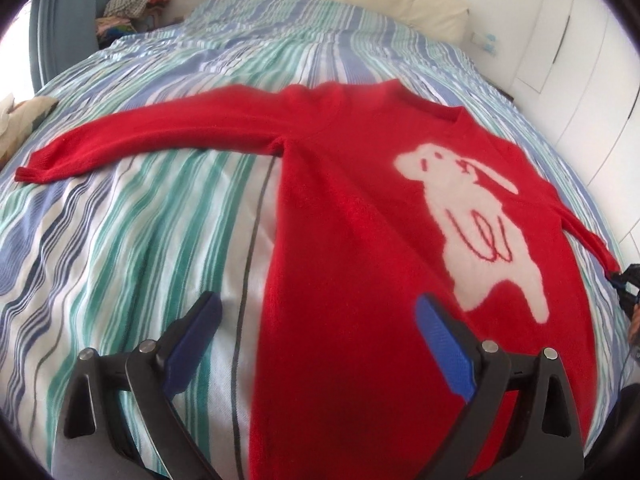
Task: Fold small clothes
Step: 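Grasp a sleeve with the right gripper and fold it across the body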
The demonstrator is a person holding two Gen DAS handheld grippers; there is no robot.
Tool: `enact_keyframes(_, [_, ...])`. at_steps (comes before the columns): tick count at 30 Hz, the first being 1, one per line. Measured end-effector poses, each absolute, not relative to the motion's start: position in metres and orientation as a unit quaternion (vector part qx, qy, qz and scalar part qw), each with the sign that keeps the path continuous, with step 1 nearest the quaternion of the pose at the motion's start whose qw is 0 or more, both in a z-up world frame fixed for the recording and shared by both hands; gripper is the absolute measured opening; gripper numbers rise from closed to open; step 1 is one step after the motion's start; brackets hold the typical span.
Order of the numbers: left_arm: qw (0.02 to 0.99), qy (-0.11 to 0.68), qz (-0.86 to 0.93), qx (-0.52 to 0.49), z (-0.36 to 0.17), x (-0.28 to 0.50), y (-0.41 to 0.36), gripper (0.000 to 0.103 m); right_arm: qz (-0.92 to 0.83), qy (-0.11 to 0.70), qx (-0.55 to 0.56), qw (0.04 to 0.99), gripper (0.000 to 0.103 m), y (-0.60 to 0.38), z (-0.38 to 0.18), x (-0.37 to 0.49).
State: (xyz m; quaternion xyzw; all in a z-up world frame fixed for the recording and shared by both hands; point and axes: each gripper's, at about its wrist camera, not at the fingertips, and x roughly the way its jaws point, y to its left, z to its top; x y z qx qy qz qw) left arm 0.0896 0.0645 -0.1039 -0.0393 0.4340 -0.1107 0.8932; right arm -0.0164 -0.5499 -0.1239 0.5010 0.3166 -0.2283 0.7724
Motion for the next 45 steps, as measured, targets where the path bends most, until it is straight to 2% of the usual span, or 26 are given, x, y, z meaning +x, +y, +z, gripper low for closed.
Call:
enact_keyframes(5, [0.889, 0.445, -0.108, -0.027, -0.109, 0.093, 0.06, 0.098, -0.249, 0.37, 0.458, 0.769, 0.002, -0.533, -0.122, -0.017])
enact_keyframes(7, [0.89, 0.443, -0.107, -0.016, -0.109, 0.091, 0.059, 0.098, -0.229, 0.359, 0.478, 0.768, 0.002, -0.54, -0.127, -0.02])
enact_keyframes(8, [0.891, 0.44, -0.107, -0.014, -0.108, 0.089, 0.059, 0.098, -0.211, 0.345, 0.499, 0.767, 0.01, -0.543, -0.127, -0.024])
enact_keyframes(9, [0.892, 0.438, -0.108, -0.013, -0.107, 0.087, 0.059, 0.098, -0.193, 0.332, 0.519, 0.764, 0.014, -0.547, -0.127, -0.03])
enact_keyframes(11, [0.893, 0.437, -0.109, -0.012, -0.107, 0.087, 0.059, 0.098, -0.173, 0.293, 0.554, 0.76, 0.035, -0.554, -0.127, -0.052])
enact_keyframes(13, [0.891, 0.44, -0.107, -0.011, -0.108, 0.088, 0.058, 0.098, -0.187, 0.251, 0.575, 0.756, 0.044, -0.56, -0.12, -0.075])
enact_keyframes(16, [0.891, 0.442, -0.105, -0.006, -0.11, 0.09, 0.056, 0.098, -0.213, 0.227, 0.578, 0.755, 0.05, -0.576, -0.114, -0.093])
enact_keyframes(24, [0.89, 0.445, -0.103, -0.012, -0.111, 0.09, 0.058, 0.098, -0.156, 0.24, 0.605, 0.743, 0.051, -0.596, -0.137, -0.048])
enact_keyframes(25, [0.889, 0.445, -0.103, -0.013, -0.111, 0.09, 0.059, 0.098, -0.164, 0.253, 0.592, 0.748, 0.042, -0.597, -0.137, -0.04])
enact_keyframes(26, [0.89, 0.445, -0.103, -0.015, -0.11, 0.09, 0.06, 0.098, -0.175, 0.271, 0.571, 0.755, 0.023, -0.596, -0.135, -0.033])
enact_keyframes(27, [0.89, 0.443, -0.103, -0.019, -0.108, 0.089, 0.062, 0.098, -0.194, 0.289, 0.548, 0.761, 0.011, -0.595, -0.131, -0.03])
enact_keyframes(28, [0.891, 0.441, -0.102, -0.023, -0.107, 0.089, 0.064, 0.098, -0.209, 0.298, 0.53, 0.766, 0.004, -0.593, -0.123, -0.026])
enact_keyframes(30, [0.891, 0.441, -0.102, -0.033, -0.105, 0.089, 0.067, 0.098, -0.211, 0.287, 0.506, 0.785, 0.004, -0.584, -0.097, -0.018])
enact_keyframes(33, [0.89, 0.442, -0.102, -0.047, -0.103, 0.092, 0.069, 0.098, -0.164, 0.263, 0.447, 0.839, 0.004, -0.55, -0.029, 0.014])
enact_keyframes(38, [0.893, 0.437, -0.102, -0.049, -0.098, 0.091, 0.07, 0.098, -0.019, 0.261, 0.328, 0.908, 0.004, -0.436, 0.082, 0.102])
enact_keyframes(42, [0.895, 0.432, -0.101, -0.044, -0.097, 0.089, 0.07, 0.098, 0.099, 0.279, 0.265, 0.918, 0.005, -0.326, 0.116, 0.171])
enact_keyframes(44, [0.894, 0.433, -0.101, -0.044, -0.098, 0.09, 0.07, 0.098, 0.173, 0.3, 0.255, 0.903, 0.016, -0.275, 0.107, 0.197])
enact_keyframes(45, [0.894, 0.434, -0.1, -0.044, -0.098, 0.09, 0.071, 0.098, 0.209, 0.321, 0.254, 0.888, 0.029, -0.254, 0.099, 0.211])
